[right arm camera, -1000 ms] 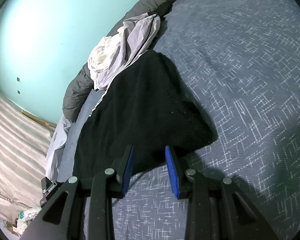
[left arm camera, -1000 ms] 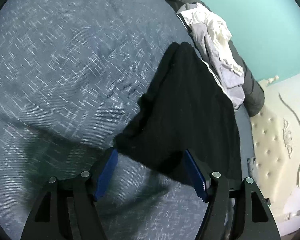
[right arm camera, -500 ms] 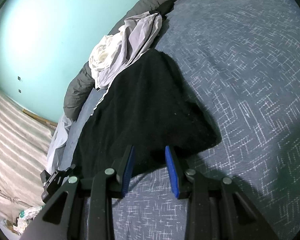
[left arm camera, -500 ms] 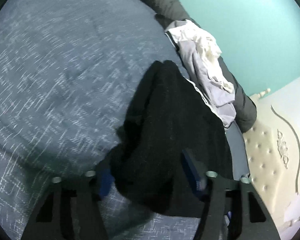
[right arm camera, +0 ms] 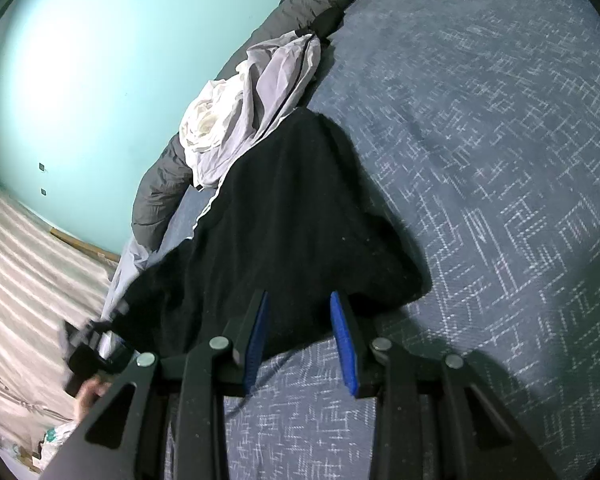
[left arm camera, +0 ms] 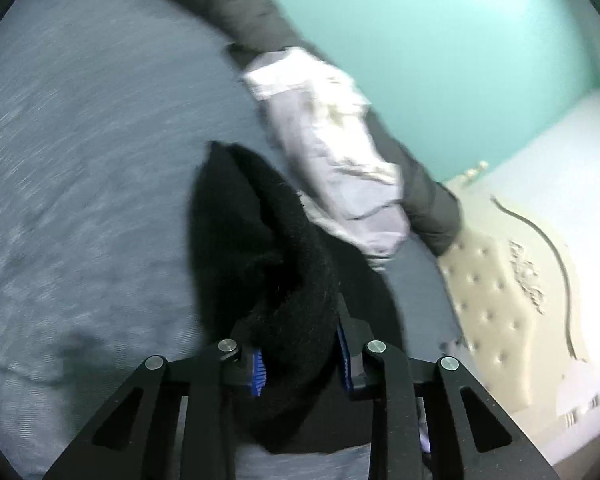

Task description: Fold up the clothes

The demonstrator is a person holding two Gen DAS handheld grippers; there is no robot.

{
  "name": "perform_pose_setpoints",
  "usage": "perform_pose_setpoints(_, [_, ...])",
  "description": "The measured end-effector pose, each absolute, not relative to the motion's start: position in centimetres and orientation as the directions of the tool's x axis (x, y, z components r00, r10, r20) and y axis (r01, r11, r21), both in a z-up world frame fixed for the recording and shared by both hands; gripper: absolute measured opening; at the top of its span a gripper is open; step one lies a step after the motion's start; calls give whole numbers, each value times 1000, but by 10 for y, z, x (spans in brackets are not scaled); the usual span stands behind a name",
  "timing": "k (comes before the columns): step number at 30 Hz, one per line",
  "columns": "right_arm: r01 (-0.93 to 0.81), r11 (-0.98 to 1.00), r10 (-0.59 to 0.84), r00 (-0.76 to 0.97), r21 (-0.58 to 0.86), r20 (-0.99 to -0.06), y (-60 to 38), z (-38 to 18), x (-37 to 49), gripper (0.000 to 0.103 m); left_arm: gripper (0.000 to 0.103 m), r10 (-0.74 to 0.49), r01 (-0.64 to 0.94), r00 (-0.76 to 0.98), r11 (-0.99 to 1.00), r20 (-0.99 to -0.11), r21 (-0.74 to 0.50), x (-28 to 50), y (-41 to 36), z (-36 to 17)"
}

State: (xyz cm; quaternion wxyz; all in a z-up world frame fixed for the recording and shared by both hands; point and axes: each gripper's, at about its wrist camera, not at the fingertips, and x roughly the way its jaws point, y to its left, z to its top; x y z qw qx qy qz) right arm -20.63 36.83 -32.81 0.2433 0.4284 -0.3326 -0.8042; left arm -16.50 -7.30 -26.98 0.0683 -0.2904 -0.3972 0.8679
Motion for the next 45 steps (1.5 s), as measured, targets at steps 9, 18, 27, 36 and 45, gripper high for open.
perform_pose_setpoints(9, [78,-663,-657,-537,745,-528,387,-327,-205,32,29,568,-159,-684,-729,-459,-666,-235,95,-228])
perform_pose_setpoints(18, [72,-663,-650,-550,745,-525,396,-325,-209,32,43,573,-192,-479,-807,-665,-558,-246,179,-298])
perform_pose_setpoints(27, [130,-614,-674,-599,778,-432,398,-304,-209,56,64,470,-193,-611,-869,-637,-456,-218,106,-237])
perform_pose_setpoints(36, [264,-731,-634,-604,629,-483,343,-266,-210,66,64,370,-80,-551,-916,-748,-394,-200,60,-305])
perform_pose_setpoints(45, [224,-860,-495,-586,458,-642,312,-291,-238,55,64,384,-118,-533,-916,-754,-383,-194,72,-316])
